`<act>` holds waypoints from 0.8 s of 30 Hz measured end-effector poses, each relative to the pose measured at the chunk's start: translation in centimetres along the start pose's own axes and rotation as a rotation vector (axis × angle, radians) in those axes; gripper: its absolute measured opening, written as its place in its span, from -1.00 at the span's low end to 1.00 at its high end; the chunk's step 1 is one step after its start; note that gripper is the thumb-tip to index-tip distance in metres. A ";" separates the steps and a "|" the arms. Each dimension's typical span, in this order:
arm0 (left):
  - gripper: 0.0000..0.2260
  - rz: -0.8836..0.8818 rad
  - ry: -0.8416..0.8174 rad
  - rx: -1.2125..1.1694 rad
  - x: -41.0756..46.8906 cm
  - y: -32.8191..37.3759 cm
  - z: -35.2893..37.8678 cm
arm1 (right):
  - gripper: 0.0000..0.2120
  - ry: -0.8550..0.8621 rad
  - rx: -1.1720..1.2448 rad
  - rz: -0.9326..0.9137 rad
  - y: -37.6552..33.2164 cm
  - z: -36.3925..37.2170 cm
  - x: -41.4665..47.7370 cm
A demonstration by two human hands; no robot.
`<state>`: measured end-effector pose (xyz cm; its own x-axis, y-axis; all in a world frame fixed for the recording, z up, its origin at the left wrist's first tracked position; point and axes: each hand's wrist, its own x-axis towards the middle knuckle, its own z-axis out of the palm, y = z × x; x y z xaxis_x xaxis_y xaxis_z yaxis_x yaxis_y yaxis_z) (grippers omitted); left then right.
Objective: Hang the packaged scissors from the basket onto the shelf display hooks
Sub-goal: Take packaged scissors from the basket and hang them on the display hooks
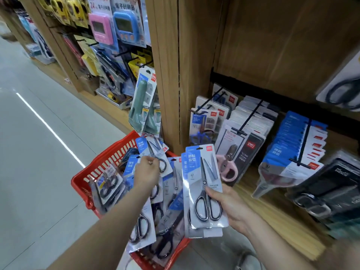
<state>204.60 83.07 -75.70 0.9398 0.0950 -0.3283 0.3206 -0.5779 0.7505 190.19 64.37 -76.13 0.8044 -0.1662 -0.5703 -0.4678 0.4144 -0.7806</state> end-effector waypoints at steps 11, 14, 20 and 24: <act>-0.43 -0.162 0.061 -0.013 7.6 -1.6 2.0 | -0.58 0.070 -0.697 -0.434 0.9 0.2 2.4; -0.60 -0.187 0.103 -0.309 8.1 -1.5 1.5 | -0.64 0.088 -0.652 -0.361 1.0 0.4 2.4; -0.57 -0.265 0.048 -0.593 2.4 -0.4 -1.2 | -0.60 0.086 -0.469 -0.300 -0.1 1.2 1.8; -0.52 -0.201 -0.084 -0.613 -6.3 0.5 -3.1 | -0.65 0.089 -0.381 -0.291 -2.2 3.1 0.3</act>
<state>199.23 84.70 -71.51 0.8500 0.0749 -0.5214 0.5219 0.0141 0.8529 192.56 66.15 -73.78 0.8951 -0.3091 -0.3213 -0.3425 -0.0152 -0.9394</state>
